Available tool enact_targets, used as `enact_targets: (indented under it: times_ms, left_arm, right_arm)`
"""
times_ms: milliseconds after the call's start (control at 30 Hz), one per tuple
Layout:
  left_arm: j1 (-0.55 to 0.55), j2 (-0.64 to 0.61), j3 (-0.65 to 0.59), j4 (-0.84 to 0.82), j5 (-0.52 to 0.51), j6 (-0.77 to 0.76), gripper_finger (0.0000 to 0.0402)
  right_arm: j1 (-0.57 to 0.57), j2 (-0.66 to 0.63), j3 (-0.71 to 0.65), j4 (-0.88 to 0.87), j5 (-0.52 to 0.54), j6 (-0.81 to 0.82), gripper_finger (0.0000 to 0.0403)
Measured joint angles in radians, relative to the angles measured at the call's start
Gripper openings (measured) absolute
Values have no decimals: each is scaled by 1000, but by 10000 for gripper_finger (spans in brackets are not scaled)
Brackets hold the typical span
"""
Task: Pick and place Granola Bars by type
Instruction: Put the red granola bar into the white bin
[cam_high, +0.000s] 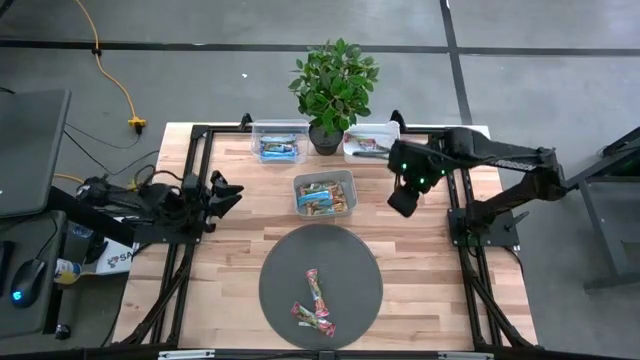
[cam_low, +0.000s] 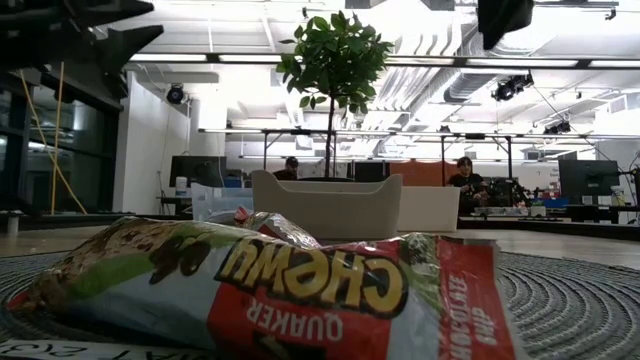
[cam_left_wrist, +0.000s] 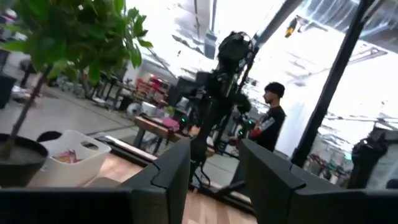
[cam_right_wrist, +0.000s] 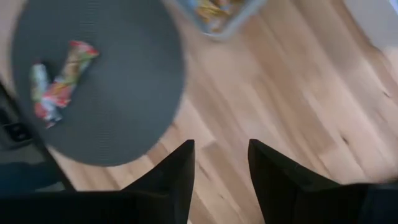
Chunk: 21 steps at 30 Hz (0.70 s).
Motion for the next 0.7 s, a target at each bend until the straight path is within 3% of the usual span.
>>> enact_targets:
  times_ms: [167,333,533,700]
  left_arm:
    - [167,90,0,-5,225,-60,111]
    - [269,146,0,-53,355,-61,90]
    - [323,167,0,-225,399,-13,58]
    - [320,167,0,-292,355,51,15]
  right_arm:
    - [117,0,0,107,3,5,134]
    - [235,8,0,225,31,19,134]
    - [354,77,0,354,66,68,134]
    - [408,190,0,438,90,108,134]
